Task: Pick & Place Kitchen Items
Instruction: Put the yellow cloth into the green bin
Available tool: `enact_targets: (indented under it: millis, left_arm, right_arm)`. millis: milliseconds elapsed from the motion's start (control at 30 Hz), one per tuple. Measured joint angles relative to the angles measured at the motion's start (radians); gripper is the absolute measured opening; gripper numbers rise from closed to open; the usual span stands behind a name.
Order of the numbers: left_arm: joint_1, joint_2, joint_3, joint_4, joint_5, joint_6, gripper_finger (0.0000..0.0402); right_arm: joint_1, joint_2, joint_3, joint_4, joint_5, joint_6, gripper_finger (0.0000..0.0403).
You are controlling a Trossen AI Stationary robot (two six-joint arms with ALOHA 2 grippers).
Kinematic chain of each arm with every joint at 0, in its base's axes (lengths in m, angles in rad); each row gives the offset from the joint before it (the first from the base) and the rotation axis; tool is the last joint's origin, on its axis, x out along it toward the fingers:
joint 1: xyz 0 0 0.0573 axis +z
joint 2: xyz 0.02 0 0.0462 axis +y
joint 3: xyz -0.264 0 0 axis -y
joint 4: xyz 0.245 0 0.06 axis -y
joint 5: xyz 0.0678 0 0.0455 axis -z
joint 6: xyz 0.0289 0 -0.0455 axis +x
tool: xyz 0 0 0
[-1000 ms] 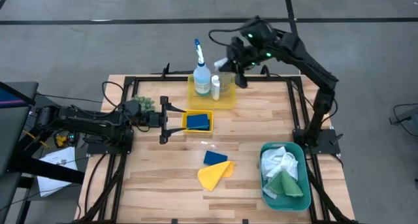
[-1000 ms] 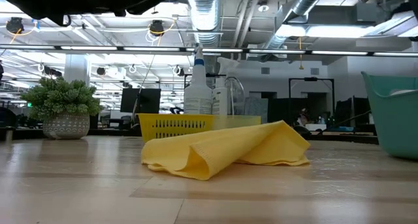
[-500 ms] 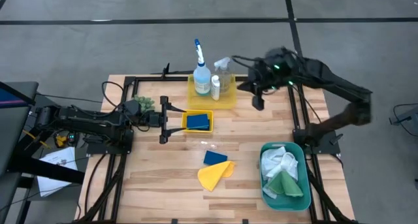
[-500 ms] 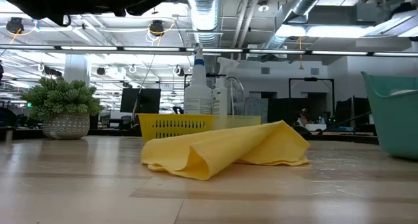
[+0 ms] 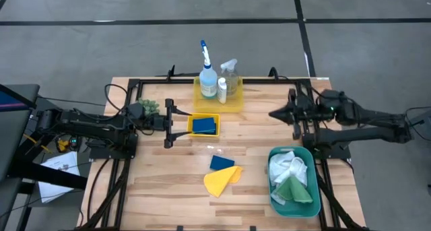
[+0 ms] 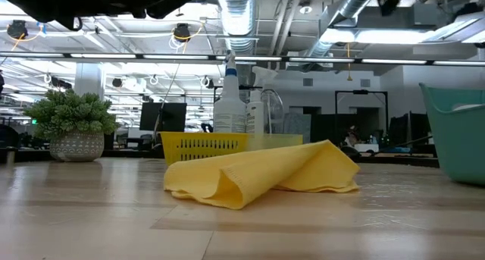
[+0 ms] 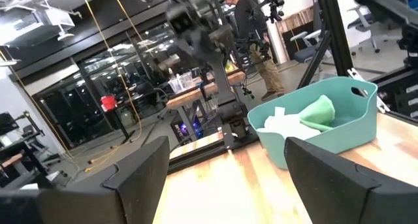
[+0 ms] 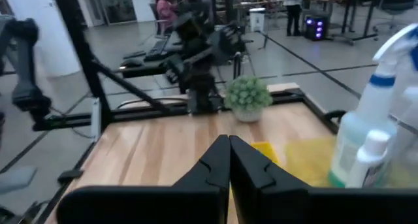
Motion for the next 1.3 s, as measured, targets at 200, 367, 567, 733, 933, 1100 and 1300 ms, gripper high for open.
enact_targets:
  millis: [200,367,567,733,933,1100,1300]
  left_arm:
    - [-0.024,0.0,0.0,0.02,0.0,-0.001,0.0298]
    - [-0.053,0.0,0.0,0.055,0.0,0.0,0.0298]
    - [-0.064,0.0,0.0,0.082,-0.002,0.0,0.0298]
    - [-0.064,0.0,0.0,0.102,-0.006,0.0,0.0298]
    - [-0.13,0.005,0.027,0.087,-0.155,0.002,0.0298]
    - [-0.214,0.055,0.103,0.006,-0.262,0.004,0.0302]
    - [-0.299,0.188,0.215,-0.013,-0.263,0.007,0.0322]
  right_arm:
    - [0.058,-0.193,-0.14,0.011,0.063,-0.001,0.0]
    - [0.065,-0.317,-0.139,-0.013,0.096,0.008,0.0]
    - [0.07,-0.375,-0.139,-0.064,0.096,0.01,0.0]
    - [0.069,-0.361,-0.139,-0.066,0.093,-0.009,0.0009]
    - [0.069,-0.327,-0.14,-0.031,0.093,-0.023,0.0073]
    - [0.069,-0.302,-0.14,-0.018,0.093,-0.02,0.0165]
    - [0.069,-0.295,-0.14,-0.016,0.093,-0.007,0.0257]
